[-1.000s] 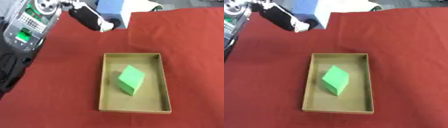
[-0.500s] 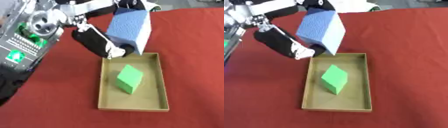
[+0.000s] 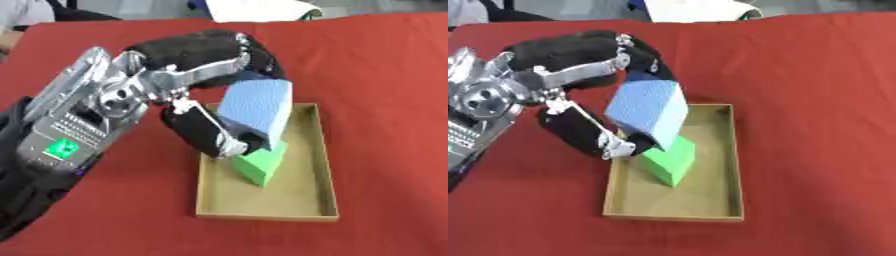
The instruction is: Pick up objects on the table and place them in the box.
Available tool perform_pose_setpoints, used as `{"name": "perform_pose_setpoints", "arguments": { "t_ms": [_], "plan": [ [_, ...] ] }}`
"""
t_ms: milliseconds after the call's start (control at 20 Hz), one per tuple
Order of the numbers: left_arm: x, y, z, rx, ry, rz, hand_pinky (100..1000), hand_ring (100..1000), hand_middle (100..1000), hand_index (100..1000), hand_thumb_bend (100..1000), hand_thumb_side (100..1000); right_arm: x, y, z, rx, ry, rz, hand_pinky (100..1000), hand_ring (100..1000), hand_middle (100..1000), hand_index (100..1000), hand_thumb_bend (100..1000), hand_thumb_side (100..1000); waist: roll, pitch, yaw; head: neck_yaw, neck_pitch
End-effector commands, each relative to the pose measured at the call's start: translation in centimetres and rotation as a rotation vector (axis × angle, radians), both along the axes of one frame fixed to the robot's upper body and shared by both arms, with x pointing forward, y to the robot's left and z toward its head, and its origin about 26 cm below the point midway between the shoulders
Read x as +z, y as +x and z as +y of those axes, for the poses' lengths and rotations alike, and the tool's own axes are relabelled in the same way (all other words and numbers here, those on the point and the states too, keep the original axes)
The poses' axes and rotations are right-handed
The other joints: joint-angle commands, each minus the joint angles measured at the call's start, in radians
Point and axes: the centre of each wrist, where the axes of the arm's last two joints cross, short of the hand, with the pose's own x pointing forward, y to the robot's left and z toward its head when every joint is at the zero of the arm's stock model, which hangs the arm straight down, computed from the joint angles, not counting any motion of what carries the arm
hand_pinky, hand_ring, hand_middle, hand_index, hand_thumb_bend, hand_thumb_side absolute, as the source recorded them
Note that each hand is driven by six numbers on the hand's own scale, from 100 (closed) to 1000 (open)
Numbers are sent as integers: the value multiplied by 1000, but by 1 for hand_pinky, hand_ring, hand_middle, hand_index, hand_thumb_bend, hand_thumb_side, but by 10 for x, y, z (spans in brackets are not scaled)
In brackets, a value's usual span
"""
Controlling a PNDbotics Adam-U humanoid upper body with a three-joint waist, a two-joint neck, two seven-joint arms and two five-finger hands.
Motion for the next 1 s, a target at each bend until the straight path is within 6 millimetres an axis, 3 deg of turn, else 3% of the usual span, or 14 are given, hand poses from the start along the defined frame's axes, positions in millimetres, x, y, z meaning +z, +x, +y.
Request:
{"name": "perform_pose_setpoints", "arguments": {
  "t_ms": [50, 600, 950, 1000],
  "plan": [
    [0, 2, -3, 0, 6, -27, 711, 690, 552, 695, 100, 167, 9, -6, -2, -8, -7, -35, 744, 726, 678, 840, 100, 875, -4, -17, -4, 5, -3],
    [-23, 23, -13, 26, -19, 22, 729, 711, 574, 717, 110, 227, 5, -7, -3, -11, 4, -25, 743, 725, 678, 839, 100, 882, -5, -13, -11, 12, -11],
    [-47, 47, -10, 67, 19, 48, 776, 768, 640, 779, 210, 265, 5, -8, -2, -5, -1, -29, 744, 726, 679, 840, 100, 882, -9, -9, -14, 14, -14],
    [-49, 49, -10, 61, 26, 52, 789, 780, 664, 794, 245, 311, 5, -8, -1, -4, -2, -28, 744, 726, 679, 840, 100, 883, -9, -9, -14, 14, -15]
  ]
}}
